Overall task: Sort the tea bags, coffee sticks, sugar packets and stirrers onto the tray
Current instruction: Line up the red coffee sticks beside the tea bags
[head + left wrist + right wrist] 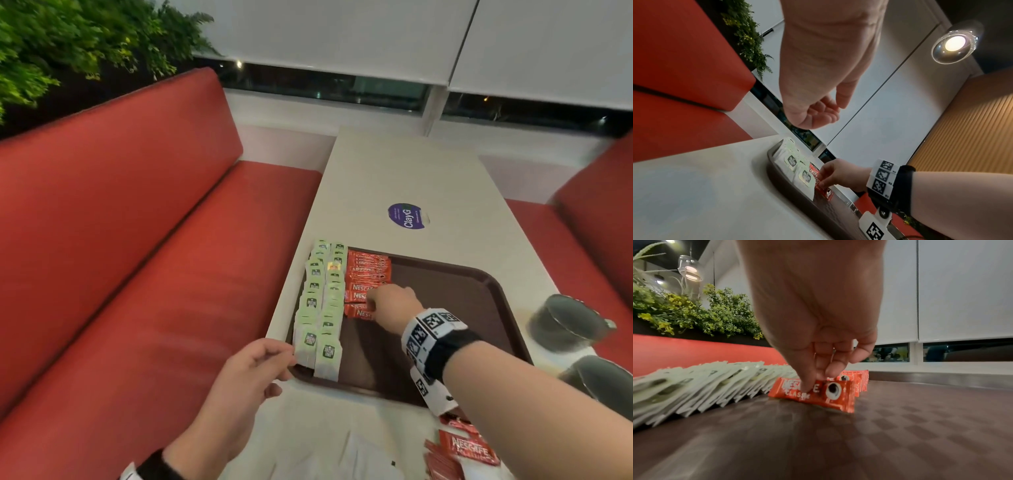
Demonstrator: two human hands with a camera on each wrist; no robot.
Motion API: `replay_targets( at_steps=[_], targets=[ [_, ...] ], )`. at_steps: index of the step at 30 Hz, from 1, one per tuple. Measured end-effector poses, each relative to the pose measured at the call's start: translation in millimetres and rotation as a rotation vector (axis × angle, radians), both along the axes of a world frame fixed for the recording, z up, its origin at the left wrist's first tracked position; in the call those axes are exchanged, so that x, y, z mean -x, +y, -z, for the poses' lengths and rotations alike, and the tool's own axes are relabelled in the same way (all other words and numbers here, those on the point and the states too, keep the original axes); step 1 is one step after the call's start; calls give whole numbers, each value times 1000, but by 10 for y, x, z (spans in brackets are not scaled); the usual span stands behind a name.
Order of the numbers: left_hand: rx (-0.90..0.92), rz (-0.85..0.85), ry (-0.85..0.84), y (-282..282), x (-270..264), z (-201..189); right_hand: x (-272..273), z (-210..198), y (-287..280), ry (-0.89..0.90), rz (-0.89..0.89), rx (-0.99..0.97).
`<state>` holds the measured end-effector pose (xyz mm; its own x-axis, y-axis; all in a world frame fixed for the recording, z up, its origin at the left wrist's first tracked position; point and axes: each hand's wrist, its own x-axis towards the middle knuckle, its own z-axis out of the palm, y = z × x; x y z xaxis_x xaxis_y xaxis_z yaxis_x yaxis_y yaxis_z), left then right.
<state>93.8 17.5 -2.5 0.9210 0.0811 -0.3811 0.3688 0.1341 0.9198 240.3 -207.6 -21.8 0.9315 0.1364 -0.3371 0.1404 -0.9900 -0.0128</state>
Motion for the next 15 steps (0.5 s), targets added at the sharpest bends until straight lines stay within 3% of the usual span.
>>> replay_targets(
  at_steps=[15],
  targets=[
    [4, 10, 47, -56, -19, 56, -204, 82, 76, -59, 3, 18]
  ],
)
